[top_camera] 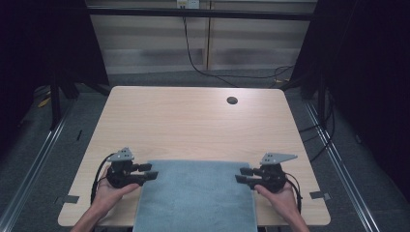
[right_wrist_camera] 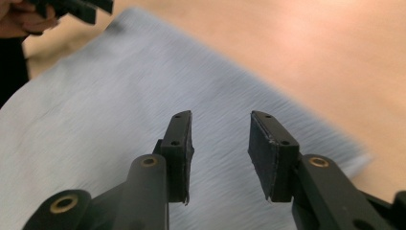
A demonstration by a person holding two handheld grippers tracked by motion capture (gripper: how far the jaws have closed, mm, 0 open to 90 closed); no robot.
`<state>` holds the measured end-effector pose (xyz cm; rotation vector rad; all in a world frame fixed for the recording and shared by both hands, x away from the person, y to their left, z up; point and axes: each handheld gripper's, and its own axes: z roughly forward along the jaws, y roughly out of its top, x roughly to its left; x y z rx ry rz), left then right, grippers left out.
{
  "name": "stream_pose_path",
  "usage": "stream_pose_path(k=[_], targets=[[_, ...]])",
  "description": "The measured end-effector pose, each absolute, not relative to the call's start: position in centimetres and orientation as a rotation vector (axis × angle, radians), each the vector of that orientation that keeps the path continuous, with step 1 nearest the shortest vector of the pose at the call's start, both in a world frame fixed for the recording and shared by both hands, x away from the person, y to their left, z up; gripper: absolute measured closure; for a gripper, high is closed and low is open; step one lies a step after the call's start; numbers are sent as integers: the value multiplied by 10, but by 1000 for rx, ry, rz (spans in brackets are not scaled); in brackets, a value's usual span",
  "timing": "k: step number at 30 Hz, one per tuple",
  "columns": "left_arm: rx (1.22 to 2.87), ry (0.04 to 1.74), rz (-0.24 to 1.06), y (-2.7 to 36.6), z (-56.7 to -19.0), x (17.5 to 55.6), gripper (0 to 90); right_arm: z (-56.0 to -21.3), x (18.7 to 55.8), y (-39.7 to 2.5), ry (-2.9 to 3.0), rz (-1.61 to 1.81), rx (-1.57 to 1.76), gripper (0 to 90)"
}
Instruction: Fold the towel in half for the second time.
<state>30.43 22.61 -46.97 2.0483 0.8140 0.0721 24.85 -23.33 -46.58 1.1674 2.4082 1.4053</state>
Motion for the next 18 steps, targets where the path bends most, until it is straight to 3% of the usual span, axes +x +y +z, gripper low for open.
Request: stream_pose_path(k=[7,10,18], targets=[[2019,819,168,219,-456,343,507,-462,292,-246,2359,1368,1212,615],[1988,843,136,220,-462,353,507,-467,307,-246,2369,1328,1240,607],[2092,859,65,225,-493,361,484,-487,314,-242,2416,1249,1259,568]])
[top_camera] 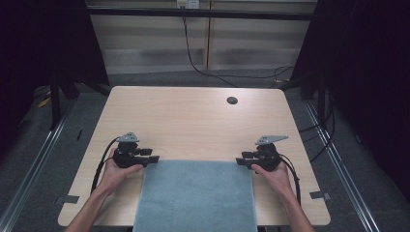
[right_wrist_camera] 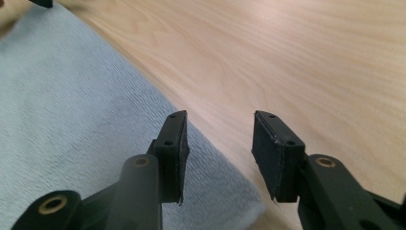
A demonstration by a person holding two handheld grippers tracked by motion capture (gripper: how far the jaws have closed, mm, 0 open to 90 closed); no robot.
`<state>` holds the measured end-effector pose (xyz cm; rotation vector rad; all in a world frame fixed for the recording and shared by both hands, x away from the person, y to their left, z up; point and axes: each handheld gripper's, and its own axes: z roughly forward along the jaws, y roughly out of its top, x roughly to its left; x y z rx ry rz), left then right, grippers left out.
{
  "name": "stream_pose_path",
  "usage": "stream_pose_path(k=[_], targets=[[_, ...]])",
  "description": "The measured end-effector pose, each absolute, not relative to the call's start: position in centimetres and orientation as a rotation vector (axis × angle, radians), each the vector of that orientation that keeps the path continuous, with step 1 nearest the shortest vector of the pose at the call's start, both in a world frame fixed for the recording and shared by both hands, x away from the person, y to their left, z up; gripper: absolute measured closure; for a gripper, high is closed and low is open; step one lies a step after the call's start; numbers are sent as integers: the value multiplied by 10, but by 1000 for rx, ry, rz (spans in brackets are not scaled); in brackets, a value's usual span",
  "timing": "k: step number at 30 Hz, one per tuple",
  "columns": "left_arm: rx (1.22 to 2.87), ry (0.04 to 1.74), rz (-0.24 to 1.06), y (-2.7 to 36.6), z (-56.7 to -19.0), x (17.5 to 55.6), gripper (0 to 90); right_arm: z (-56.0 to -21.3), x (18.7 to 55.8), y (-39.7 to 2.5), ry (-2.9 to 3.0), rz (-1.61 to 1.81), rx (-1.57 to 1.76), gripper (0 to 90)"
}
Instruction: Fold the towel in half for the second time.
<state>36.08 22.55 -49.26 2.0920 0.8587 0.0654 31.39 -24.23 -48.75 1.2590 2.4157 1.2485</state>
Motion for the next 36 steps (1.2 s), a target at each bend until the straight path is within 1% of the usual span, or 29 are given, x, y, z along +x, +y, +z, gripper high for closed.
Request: stream_pose_path(k=[4,6,9,12,13,17,20,26,32,36], targets=[[2121,855,47,226,-502,356,470,-495,312,-243,2454,1189,1256,561],[2144,831,81,222,-503,351,467,-497,311,-244,2465,1173,1259,560],[2153,811,76,219,-503,349,473,-499,310,-244,2488,1143,1248,570],[2147,796,38,220,-503,348,542,-500,308,-242,2493,1134,1246,599],[2150,789,31,221,-503,347,588,-500,308,-242,2496,1137,1247,620],[2145,773,-12,222,-505,343,723,-501,303,-241,2507,1151,1255,761],[2140,768,-21,221,-506,344,785,-501,302,-240,2504,1160,1306,822],[2107,795,-6,222,-503,345,812,-497,302,-238,2475,1145,1304,836],[2023,824,17,228,-489,348,814,-480,305,-241,2376,1314,1306,838],[1960,834,33,230,-477,349,816,-471,308,-240,2343,1347,1302,839]])
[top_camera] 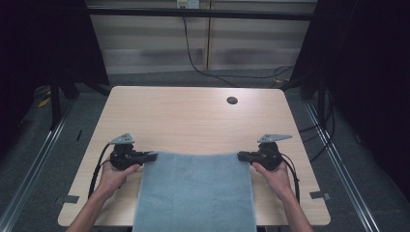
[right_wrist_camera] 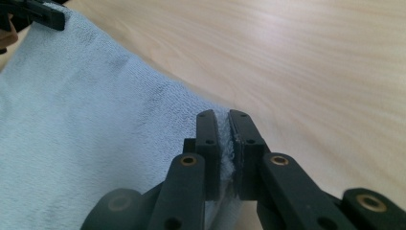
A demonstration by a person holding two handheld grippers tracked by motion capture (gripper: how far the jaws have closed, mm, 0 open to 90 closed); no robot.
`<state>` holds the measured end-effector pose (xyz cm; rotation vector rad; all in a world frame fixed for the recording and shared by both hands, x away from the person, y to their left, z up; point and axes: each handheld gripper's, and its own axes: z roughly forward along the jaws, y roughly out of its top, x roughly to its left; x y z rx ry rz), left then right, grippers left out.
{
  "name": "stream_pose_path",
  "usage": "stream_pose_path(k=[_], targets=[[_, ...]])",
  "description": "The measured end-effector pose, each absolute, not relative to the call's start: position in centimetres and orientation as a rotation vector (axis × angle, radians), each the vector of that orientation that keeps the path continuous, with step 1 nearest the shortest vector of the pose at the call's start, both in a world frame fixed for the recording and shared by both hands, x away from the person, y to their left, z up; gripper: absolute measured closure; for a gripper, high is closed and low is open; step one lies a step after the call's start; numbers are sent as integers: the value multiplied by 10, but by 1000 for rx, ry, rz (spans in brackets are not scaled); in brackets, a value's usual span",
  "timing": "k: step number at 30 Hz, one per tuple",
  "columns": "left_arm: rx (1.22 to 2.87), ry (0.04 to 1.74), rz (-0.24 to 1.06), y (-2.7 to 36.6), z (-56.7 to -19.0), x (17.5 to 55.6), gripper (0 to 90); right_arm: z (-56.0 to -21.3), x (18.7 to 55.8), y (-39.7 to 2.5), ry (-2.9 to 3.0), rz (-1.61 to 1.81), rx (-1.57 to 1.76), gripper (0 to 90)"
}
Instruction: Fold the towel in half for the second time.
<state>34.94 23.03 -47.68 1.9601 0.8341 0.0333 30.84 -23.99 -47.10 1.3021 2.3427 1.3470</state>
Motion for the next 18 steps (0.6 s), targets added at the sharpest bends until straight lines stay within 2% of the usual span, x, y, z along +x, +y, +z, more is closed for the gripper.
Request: stream_pose_path(k=[18], targets=[[1841,856,162,236,-419,391,830,-411,349,-235,2206,1410,1221,841]])
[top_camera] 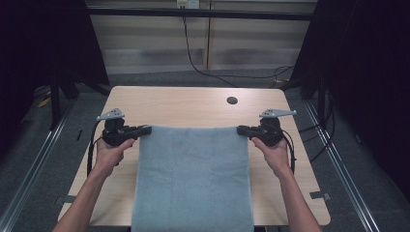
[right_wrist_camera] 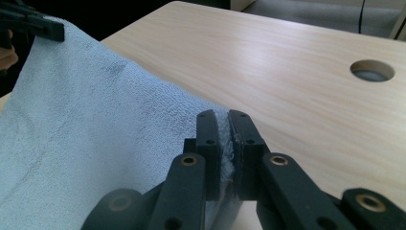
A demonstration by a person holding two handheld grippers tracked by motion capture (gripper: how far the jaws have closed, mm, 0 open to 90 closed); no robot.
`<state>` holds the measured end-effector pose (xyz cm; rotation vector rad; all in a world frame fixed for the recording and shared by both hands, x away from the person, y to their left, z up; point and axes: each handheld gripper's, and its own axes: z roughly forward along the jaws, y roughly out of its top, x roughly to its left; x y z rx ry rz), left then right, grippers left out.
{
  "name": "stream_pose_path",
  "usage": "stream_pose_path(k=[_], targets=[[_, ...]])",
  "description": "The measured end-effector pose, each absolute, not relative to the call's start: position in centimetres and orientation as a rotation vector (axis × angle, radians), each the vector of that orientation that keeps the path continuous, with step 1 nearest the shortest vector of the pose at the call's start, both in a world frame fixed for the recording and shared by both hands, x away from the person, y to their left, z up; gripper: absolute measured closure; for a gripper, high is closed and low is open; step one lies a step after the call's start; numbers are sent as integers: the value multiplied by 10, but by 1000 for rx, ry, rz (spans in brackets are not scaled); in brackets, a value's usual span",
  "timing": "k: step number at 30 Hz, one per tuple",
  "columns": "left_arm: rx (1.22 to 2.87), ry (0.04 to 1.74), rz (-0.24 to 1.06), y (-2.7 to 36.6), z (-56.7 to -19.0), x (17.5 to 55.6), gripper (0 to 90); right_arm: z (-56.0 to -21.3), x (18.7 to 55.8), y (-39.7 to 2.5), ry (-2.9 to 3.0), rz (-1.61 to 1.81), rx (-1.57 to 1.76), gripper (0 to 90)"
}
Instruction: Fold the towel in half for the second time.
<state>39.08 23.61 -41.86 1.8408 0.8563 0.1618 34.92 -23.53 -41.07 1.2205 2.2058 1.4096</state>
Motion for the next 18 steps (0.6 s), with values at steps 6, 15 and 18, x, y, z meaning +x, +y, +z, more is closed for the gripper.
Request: stream_pose_path(k=[6,15,18], targets=[[1820,821,205,228,-389,405,832,-391,364,-232,2223,1343,1181,842],[1780,865,227,225,-375,426,837,-371,389,-241,2127,1418,1213,847],[1769,859,245,228,-371,427,837,-366,395,-240,2114,1421,1214,848]])
